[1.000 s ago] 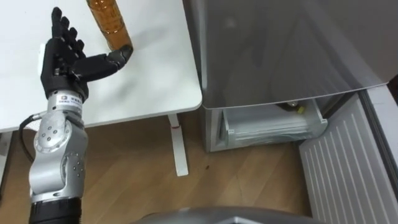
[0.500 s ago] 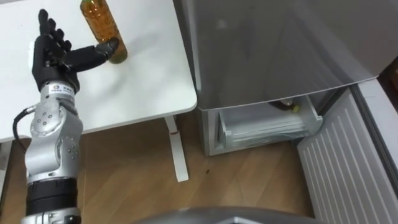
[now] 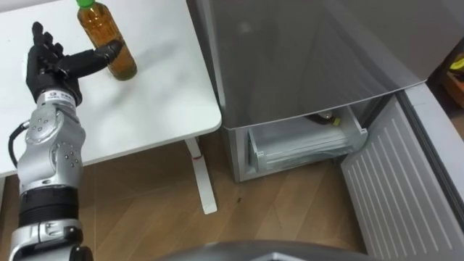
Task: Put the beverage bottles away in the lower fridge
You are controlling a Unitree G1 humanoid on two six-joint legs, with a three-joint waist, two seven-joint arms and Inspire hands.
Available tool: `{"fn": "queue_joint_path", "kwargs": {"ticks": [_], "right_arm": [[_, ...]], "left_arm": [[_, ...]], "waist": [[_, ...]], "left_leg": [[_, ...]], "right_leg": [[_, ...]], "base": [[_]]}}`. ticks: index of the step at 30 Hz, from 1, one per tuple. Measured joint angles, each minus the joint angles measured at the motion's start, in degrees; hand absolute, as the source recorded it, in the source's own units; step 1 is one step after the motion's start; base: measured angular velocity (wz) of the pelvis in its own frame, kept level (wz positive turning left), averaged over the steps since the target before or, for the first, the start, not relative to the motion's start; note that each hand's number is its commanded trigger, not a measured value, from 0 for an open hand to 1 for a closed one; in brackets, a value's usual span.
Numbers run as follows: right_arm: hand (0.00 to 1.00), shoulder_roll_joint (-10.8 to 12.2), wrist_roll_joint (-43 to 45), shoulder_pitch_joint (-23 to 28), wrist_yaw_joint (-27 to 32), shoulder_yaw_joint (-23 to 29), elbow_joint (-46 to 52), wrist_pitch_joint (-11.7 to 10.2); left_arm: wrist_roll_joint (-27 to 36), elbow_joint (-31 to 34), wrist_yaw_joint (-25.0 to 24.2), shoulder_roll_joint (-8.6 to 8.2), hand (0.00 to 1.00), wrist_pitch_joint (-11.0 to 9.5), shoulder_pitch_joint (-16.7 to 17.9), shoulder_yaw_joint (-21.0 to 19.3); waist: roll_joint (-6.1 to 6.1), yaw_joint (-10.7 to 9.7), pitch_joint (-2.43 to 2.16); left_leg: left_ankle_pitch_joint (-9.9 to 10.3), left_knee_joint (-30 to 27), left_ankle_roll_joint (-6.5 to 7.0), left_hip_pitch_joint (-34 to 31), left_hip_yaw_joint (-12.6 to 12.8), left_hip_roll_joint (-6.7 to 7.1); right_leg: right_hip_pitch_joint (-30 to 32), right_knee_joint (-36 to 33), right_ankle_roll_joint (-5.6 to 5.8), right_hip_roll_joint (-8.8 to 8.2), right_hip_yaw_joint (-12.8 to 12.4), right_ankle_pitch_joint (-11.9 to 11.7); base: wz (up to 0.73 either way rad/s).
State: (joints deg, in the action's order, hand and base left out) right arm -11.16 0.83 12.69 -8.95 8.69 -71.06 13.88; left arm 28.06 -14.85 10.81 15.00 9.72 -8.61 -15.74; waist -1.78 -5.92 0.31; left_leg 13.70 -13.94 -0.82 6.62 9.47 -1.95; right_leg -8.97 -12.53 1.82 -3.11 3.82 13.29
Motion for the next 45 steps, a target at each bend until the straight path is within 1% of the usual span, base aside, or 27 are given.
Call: {"fn": "queue_joint_path", "kwargs": {"ticks": [1, 2, 3, 4, 5, 6, 7, 8, 9, 10, 11, 12, 17, 18, 20, 23, 24, 26, 28, 30, 31, 33, 34, 39, 45], "right_arm": [[0.0, -0.02, 0.01, -0.02, 0.01, 0.0, -0.09, -0.01], [0.0, -0.03, 0.01, -0.26, 0.01, 0.0, -0.08, -0.03], [0.0, -0.04, 0.01, -0.73, -0.04, -0.02, -0.07, -0.08], [0.0, -0.04, 0.0, -0.87, -0.08, -0.07, -0.15, -0.11], [0.0, -0.05, 0.0, -0.93, -0.14, -0.09, -0.14, -0.15], [0.0, -0.15, -0.04, -1.28, -0.37, -0.11, -0.12, -0.22], [0.0, -0.2, -0.06, -1.36, -0.37, -0.11, -0.09, -0.35], [0.0, -0.19, -0.06, -1.46, -0.35, -0.14, -0.09, -0.51], [0.0, -0.2, -0.05, -1.54, -0.28, -0.42, -0.05, -0.66], [0.0, -0.18, -0.06, -1.58, -0.07, -0.72, -0.03, -0.79], [0.0, -0.17, -0.06, -1.57, 0.13, -0.75, -0.02, -0.83], [0.0, -0.21, -0.07, -1.5, 0.5, -0.77, 0.01, -0.92], [0.0, -0.1, -0.51, -1.39, 1.98, -1.91, 0.04, -1.28], [0.0, -0.07, -0.51, -1.45, 1.98, -1.91, 0.02, -1.24], [0.0, -0.06, -0.51, -1.51, 2.08, -1.98, -0.06, -1.23], [0.0, -0.07, -0.47, -2.07, 2.62, -2.41, -0.31, -1.22], [0.0, -0.07, -0.47, -2.44, 2.68, -2.43, -0.53, -1.23], [0.0, -0.08, -0.51, -2.7, 2.71, -2.5, -0.44, -1.32], [0.0, -0.23, -0.55, -3.09, 2.84, -2.59, -0.49, -1.31], [0.0, -0.27, -0.58, -3.31, 3.12, -2.94, -0.53, -1.32], [0.0, -0.27, -0.6, -3.39, 3.23, -2.94, -0.55, -1.32], [0.0, -0.27, -0.77, -3.57, 3.41, -2.97, -0.54, -1.37], [0.0, -0.27, -1.05, -3.69, 3.62, -2.97, -0.54, -1.38], [0.0, -0.28, -2.58, -3.63, 4.92, -3.01, -0.71, -2.09], [0.0, -0.28, -3.02, -3.62, 5.23, -3.01, -0.8, -2.86]], "left_arm": [[0.01, -0.23, 0.0, 0.28, 0.0, 0.0, -0.31, 0.0], [-0.08, -0.66, -0.02, 0.5, 0.0, 0.0, -0.74, 0.02], [-0.15, -2.76, -0.09, 1.2, 0.0, 0.0, -2.37, 0.09], [-0.2, -5.25, -0.1, 2.11, 0.0, 0.0, -4.33, 0.08], [-0.19, -6.25, -0.1, 2.55, 0.0, 0.01, -5.21, 0.08], [-0.2, -7.15, -0.18, 3.18, 0.0, 0.0, -6.3, 0.08], [-0.28, -7.28, -0.4, 3.64, 0.0, 0.0, -7.07, 0.1], [-0.38, -7.33, -0.47, 3.85, 0.0, 0.0, -7.56, 0.1], [-0.1, -7.84, -0.9, 4.4, 0.0, -0.01, -8.41, 0.11], [-0.02, -8.81, -1.49, 5.14, 0.0, -0.01, -9.16, 0.22], [-0.03, -9.17, -1.51, 5.41, 0.0, 0.0, -9.39, 0.28], [-0.02, -9.57, -1.52, 5.86, 0.0, 0.0, -9.4, 0.43], [-0.18, -10.98, -1.7, 6.15, 0.0, 0.32, -9.47, 1.4], [-0.13, -12.14, -2.11, 6.15, 0.0, 0.37, -10.15, 1.41], [-0.07, -13.83, -2.57, 6.18, 0.0, 0.84, -11.61, 1.41], [0.04, -17.02, -2.9, 6.56, 0.0, 1.27, -14.17, 1.45], [0.07, -18.07, -3.08, 6.94, 0.0, 1.32, -15.0, 1.47], [0.54, -19.42, -3.66, 7.74, 0.0, 1.31, -16.32, 2.54], [1.22, -20.39, -4.91, 8.48, 0.0, 1.33, -17.43, 3.99], [1.56, -21.67, -5.47, 8.65, 0.0, 1.33, -18.49, 4.85], [1.65, -22.57, -5.77, 8.65, 0.0, 1.34, -18.9, 4.96], [1.68, -23.02, -6.46, 8.65, 0.0, 1.34, -19.25, 5.05], [1.68, -23.03, -6.72, 8.65, 0.0, 1.34, -19.34, 5.25], [1.65, -23.06, -7.78, 8.65, 0.0, 1.33, -19.41, 5.31], [1.65, -23.18, -8.75, 8.65, 0.0, 1.33, -19.41, 5.31]], "waist": [[0.17, -0.1, 0.07], [0.43, -0.12, 0.23], [0.33, -0.1, 0.16], [0.54, 0.04, 0.26], [0.74, 0.07, 0.35], [0.81, 0.18, 0.27], [1.01, 0.16, -0.06], [0.75, 0.2, -0.24], [1.02, 0.27, -0.37], [1.28, 0.34, -0.31], [1.35, 0.33, -0.3], [1.5, 0.12, -0.38], [1.38, 0.06, -0.33], [1.28, 0.04, -0.28], [1.17, 0.13, -0.22], [1.07, 0.06, -0.18], [1.06, 0.01, -0.19], [1.03, -0.01, -0.21], [0.82, 0.05, -0.33], [0.61, 0.15, -0.19], [0.46, 0.12, -0.26], [0.19, 0.11, -0.35], [0.07, 0.06, -0.27], [-0.17, 0.0, -0.17], [-0.24, -0.01, -0.13]], "left_leg": [[0.0, 0.14, 0.0, 0.02, 0.03, -0.01], [0.0, 0.23, 0.0, -0.04, 0.03, -0.01], [0.0, 0.27, 0.0, -0.12, 0.03, -0.01], [0.0, 0.29, 0.0, -0.11, 0.04, -0.01], [0.0, 0.25, 0.0, -0.13, 0.08, -0.01], [-0.01, 0.19, 0.0, -0.46, 0.24, -0.02], [-0.01, -0.02, 0.01, -1.09, 0.51, -0.02], [-0.02, -0.15, 0.02, -1.25, 0.57, -0.03], [-0.01, -0.7, 0.02, -1.84, 0.59, -0.08], [0.0, -0.99, 0.03, -2.21, 0.6, -0.16], [0.0, -1.07, 0.03, -2.38, 0.6, -0.19], [0.03, -1.55, 0.04, -2.95, 0.6, -0.28], [0.05, -1.96, 0.06, -4.37, 0.33, -0.39], [0.08, -2.34, 0.1, -4.9, -0.12, -0.39], [0.12, -2.5, 0.15, -5.48, -0.27, -0.43], [0.15, -2.86, 0.19, -6.41, -0.9, -0.44], [0.16, -2.98, 0.2, -6.82, -1.16, -0.44], [0.15, -3.85, 0.21, -7.65, -1.48, -0.45], [0.2, -4.95, 0.28, -8.98, -1.76, -0.6], [0.26, -5.36, 0.37, -9.45, -1.86, -0.63], [0.31, -5.39, 0.43, -9.62, -1.84, -0.64], [0.32, -5.62, 0.46, -10.24, -1.84, -0.65], [0.36, -5.75, 0.52, -10.49, -1.84, -0.65], [0.38, -5.7, 0.58, -11.14, -1.69, -0.69], [0.38, -5.76, 0.58, -11.18, -1.7, -0.68]], "right_leg": [[0.0, 0.0, 0.0, 0.01, 0.0, 0.0], [0.01, 0.0, 0.0, 0.01, 0.01, 0.0], [0.04, -0.01, 0.0, 0.01, 0.0, 0.0], [0.08, 0.04, 0.0, 0.01, 0.0, 0.0], [0.14, 0.04, 0.0, 0.01, -0.04, 0.0], [0.36, 0.03, 0.0, 0.01, -0.27, 0.0], [1.05, 0.0, 0.0, 0.01, -0.54, 0.0], [1.21, -0.02, -0.01, 0.01, -0.61, 0.0], [1.71, -0.1, -0.03, 0.0, -0.61, -0.02], [2.03, -0.15, -0.07, 0.0, -0.55, -0.05], [2.12, -0.15, -0.11, 0.0, -0.53, -0.09], [2.24, -0.15, -0.15, 0.02, -0.46, -0.19], [3.27, -0.15, -0.16, 0.14, -0.37, -0.5], [3.48, -0.22, -0.14, 0.18, -0.13, -0.55], [4.01, -0.52, -0.15, 0.2, 0.05, -0.56], [4.32, -0.81, -0.15, 0.27, 0.3, -0.56], [4.48, -0.83, -0.16, 0.29, 0.5, -0.56], [5.15, -1.11, -0.18, 0.3, 0.75, -0.58], [6.1, -1.24, -0.25, 0.37, 0.95, -0.71], [6.3, -1.22, -0.19, 0.37, 1.06, -0.82], [6.46, -1.23, -0.15, 0.37, 1.03, -0.88], [7.03, -1.27, -0.1, 0.37, 1.03, -1.08], [7.2, -1.26, -0.07, 0.37, 1.03, -1.12], [7.86, -1.46, -0.03, 0.36, 0.87, -1.17], [7.91, -1.34, -0.02, 0.37, 0.9, -1.17]], "base": [[0.0], [0.0], [0.0], [0.0], [-0.04], [-0.08], [-0.08], [-0.05], [0.0], [0.0], [0.0], [0.0], [0.01], [0.09], [0.07], [0.08], [0.09], [0.09], [0.07], [0.0], [0.0], [0.0], [0.0], [0.0], [0.0]]}}
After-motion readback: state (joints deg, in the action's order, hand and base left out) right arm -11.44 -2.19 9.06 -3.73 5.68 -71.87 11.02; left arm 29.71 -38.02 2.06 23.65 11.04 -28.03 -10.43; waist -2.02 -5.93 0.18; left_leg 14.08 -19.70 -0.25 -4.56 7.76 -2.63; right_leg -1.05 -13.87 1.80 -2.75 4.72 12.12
